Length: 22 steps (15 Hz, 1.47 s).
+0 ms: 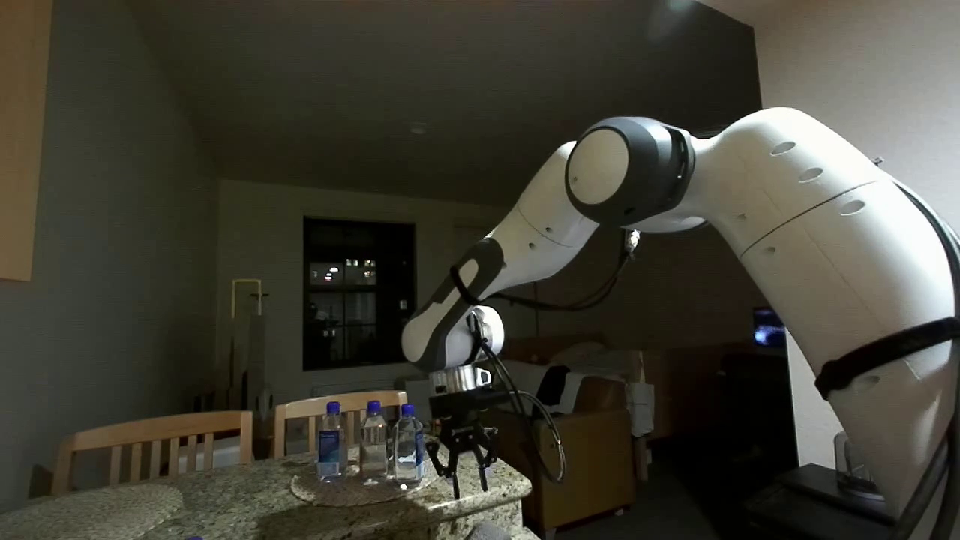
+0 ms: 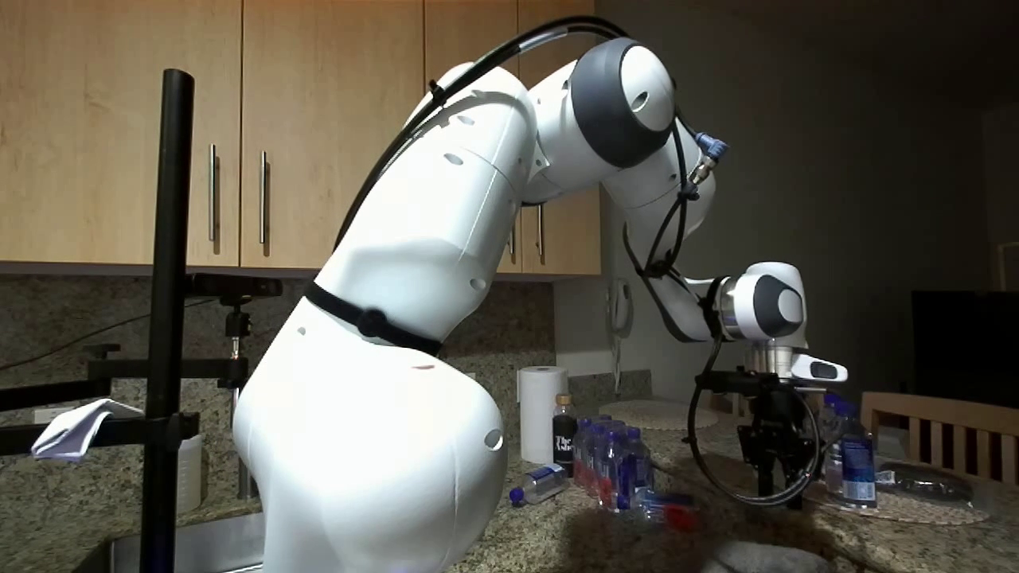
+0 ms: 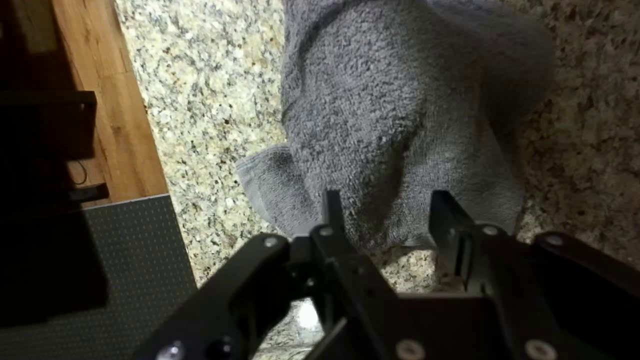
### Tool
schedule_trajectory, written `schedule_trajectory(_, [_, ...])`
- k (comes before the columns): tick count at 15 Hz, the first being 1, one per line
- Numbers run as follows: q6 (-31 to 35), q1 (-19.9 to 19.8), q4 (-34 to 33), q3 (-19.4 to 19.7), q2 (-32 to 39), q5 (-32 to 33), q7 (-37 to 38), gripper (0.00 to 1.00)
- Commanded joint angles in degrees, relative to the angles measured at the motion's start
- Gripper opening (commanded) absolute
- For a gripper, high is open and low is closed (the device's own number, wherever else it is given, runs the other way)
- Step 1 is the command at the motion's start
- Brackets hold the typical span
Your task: Put the black towel on the black can
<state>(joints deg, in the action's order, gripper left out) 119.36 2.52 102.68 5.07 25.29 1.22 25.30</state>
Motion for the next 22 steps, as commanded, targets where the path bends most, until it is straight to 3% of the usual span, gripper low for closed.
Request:
schedule_trajectory(1, [0.26, 0.29, -0.34, 0.82, 0.14, 0.41, 2.61, 0.82])
schedule_trajectory(5, [0.13, 0.57, 0.01, 0.92, -0.59, 0.61, 2.97, 1.0])
schedule_trajectory(16, [0.54, 2.02, 5.7, 0.27, -9.08, 2.1, 1.76, 1.0])
schedule_trajectory(22, [-1.11, 2.09, 9.42, -2.95, -16.28, 2.28, -5.34, 1.0])
